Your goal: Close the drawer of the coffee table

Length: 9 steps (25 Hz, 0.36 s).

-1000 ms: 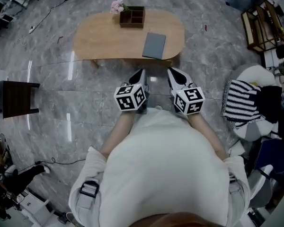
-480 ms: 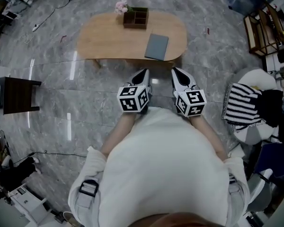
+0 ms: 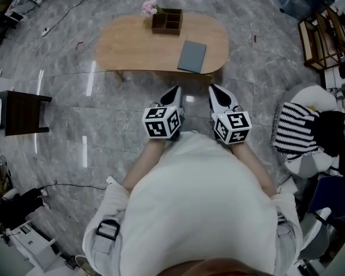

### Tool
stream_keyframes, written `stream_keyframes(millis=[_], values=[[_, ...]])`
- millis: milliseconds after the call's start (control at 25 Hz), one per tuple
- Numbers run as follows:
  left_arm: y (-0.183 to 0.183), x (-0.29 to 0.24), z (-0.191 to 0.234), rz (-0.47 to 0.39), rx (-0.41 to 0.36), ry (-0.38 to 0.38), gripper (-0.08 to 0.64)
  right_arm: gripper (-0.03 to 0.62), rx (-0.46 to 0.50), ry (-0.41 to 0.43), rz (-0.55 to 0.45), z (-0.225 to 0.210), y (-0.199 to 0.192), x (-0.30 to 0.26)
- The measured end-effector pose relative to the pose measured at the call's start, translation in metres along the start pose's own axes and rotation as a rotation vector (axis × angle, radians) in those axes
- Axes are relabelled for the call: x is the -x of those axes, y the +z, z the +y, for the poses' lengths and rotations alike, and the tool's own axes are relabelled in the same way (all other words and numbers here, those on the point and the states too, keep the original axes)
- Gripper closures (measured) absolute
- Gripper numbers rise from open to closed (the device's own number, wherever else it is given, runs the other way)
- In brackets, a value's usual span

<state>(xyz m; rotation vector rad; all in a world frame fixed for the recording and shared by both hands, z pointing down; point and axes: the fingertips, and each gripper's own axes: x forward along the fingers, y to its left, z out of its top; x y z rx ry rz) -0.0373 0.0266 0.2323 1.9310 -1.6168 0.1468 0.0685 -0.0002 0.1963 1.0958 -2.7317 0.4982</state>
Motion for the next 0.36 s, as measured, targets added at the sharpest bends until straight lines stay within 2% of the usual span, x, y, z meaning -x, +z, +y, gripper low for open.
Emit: stream_keyframes(millis=[360], values=[[-0.0035, 0.0074, 0.0034, -0.007, 0.013, 0.0, 0.558, 0.595, -0.007, 0.015, -0.012, 0.0089, 0.0024, 0.001]])
